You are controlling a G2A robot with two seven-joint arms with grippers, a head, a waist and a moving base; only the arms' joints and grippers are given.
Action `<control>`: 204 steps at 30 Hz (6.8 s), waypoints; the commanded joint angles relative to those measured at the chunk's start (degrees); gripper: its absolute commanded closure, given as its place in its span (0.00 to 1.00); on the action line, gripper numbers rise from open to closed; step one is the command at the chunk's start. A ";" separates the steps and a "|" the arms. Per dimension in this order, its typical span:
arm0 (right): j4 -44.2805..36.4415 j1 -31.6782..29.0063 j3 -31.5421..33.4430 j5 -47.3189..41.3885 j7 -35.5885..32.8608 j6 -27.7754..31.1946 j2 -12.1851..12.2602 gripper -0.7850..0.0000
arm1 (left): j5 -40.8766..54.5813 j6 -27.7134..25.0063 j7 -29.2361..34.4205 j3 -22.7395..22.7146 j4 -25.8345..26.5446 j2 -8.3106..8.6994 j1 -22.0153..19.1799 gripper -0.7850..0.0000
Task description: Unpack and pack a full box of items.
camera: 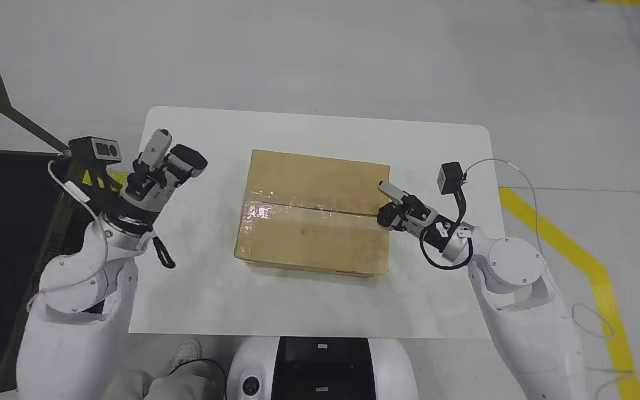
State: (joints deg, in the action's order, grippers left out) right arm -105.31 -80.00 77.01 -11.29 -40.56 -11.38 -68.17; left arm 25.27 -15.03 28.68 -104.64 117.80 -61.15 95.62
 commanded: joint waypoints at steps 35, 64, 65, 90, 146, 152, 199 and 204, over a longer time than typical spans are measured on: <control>0.00 0.00 0.00 0.00 0.00 0.00 0.00 0.00 | -4.39 -0.30 3.69 -5.95 -14.56 0.80 -8.04 0.00; 0.16 15.99 -17.91 -1.09 6.02 -1.18 -3.10 0.00 | -4.39 -0.30 3.69 -5.95 -14.56 0.80 -8.04 0.00; 0.85 16.77 -18.61 -1.55 6.33 -1.21 -3.33 0.00 | -4.39 -0.30 3.69 -5.95 -14.56 0.80 -8.04 0.00; 6.59 24.78 -27.37 -4.26 6.46 0.45 -6.08 0.00 | -4.39 -0.30 3.69 -5.95 -14.56 0.80 -8.04 0.00; 25.56 36.90 -41.67 -3.19 15.14 -7.97 -19.45 0.00 | -4.39 -0.30 3.69 -5.95 -14.56 0.80 -8.04 0.00; 23.41 34.59 -39.00 -0.52 14.87 -9.64 -18.50 0.00 | -4.39 -0.30 3.69 -5.95 -14.56 0.80 -8.04 0.00; -5.14 11.49 -14.68 22.12 8.28 -32.52 -8.97 0.00 | -4.39 -0.30 3.69 -5.95 -14.56 0.80 -8.04 0.00; -7.42 8.33 -11.95 23.68 9.05 -34.15 -8.20 0.00 | -4.39 -0.30 3.69 -5.95 -14.56 0.80 -8.04 0.00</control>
State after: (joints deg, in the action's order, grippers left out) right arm -112.44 -71.13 64.68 11.60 -31.31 -45.03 -76.59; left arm 20.89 -15.33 32.37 -110.59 103.24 -60.35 87.57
